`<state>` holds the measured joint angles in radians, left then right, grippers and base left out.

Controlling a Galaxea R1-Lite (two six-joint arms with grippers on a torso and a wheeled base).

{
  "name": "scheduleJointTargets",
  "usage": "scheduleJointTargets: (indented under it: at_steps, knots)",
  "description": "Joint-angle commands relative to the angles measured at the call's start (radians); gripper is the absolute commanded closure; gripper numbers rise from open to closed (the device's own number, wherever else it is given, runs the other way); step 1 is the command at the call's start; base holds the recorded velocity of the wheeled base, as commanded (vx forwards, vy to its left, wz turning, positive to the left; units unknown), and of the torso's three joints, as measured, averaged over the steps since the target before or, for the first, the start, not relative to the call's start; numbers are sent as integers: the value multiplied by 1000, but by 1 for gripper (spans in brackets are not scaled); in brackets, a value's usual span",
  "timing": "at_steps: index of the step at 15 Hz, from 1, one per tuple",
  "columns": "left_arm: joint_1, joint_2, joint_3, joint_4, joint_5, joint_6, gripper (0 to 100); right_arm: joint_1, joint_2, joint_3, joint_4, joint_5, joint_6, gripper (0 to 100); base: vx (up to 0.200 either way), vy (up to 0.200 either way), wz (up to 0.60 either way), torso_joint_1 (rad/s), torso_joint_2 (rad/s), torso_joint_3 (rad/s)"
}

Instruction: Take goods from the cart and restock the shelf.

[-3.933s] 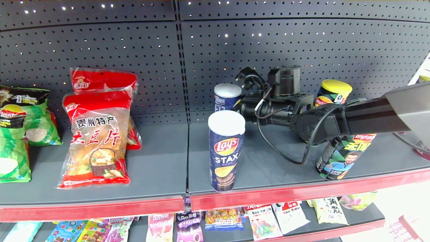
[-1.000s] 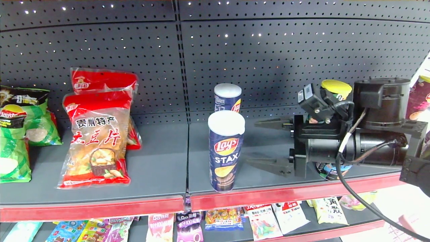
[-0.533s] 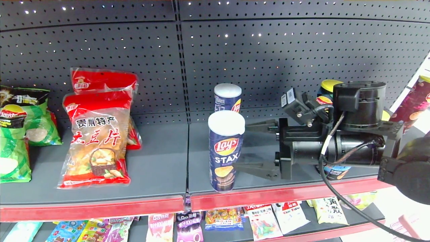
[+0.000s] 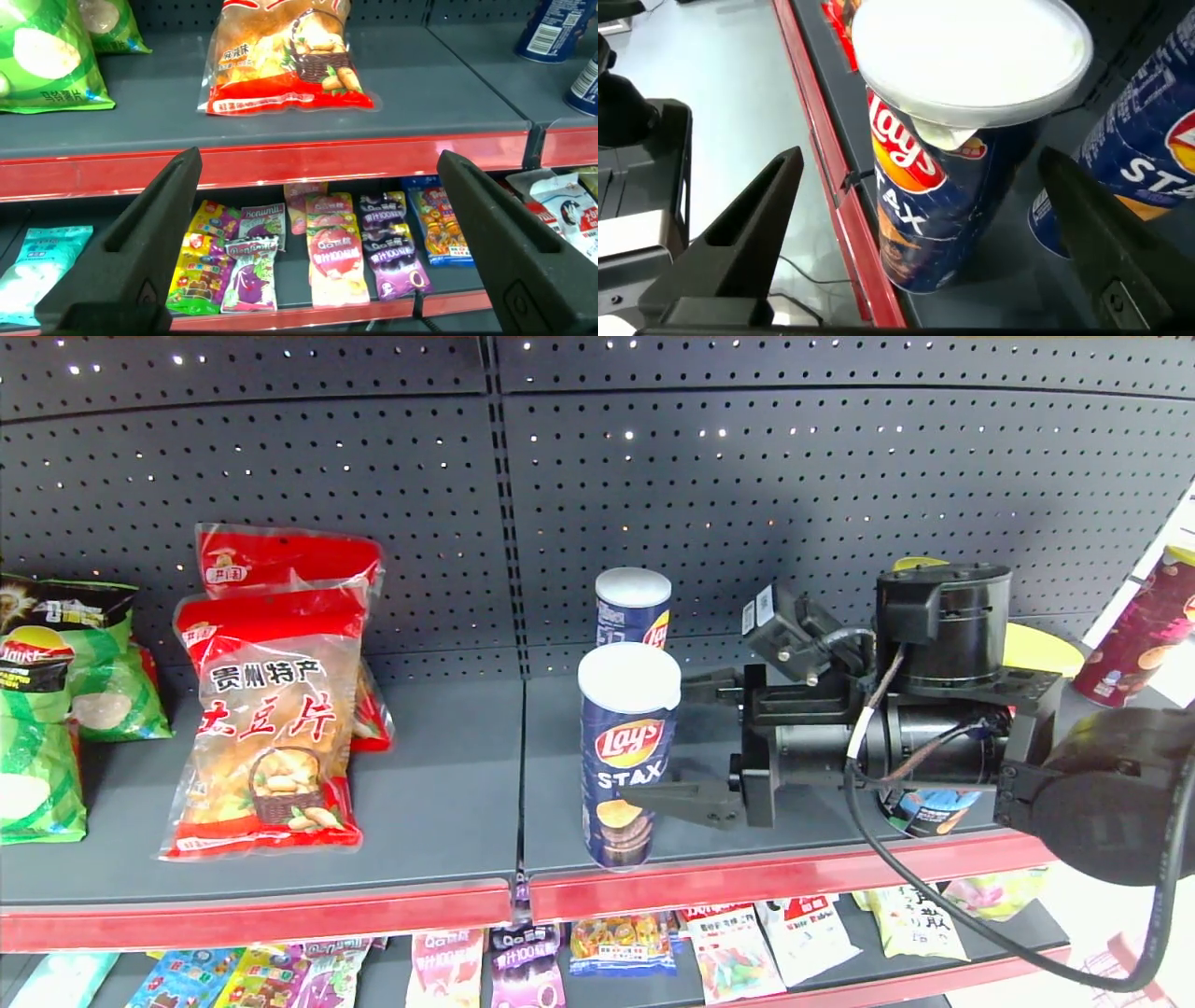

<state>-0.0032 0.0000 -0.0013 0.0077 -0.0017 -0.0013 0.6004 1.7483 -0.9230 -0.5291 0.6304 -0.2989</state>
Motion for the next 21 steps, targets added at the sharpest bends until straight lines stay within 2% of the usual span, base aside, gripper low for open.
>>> scheduleJointTargets:
  at_steps: [1, 17, 18, 21]
  knots:
    - [0, 0, 0, 0, 0, 0, 0, 5, 34, -19, 0, 0, 0, 0, 0, 0, 0, 0, 0, 0]
    - [0, 0, 0, 0, 0, 0, 0, 27, 122, -120, -18, 0, 49, 0, 0, 0, 0, 0, 0, 0]
    - [0, 0, 0, 2, 2, 0, 0, 29, 125, -119, -22, 0, 49, 100, 0, 0, 0, 0, 0, 0]
    - [0, 0, 0, 0, 0, 0, 0, 33, 135, -117, -52, -6, 50, 100, 0, 0, 0, 0, 0, 0]
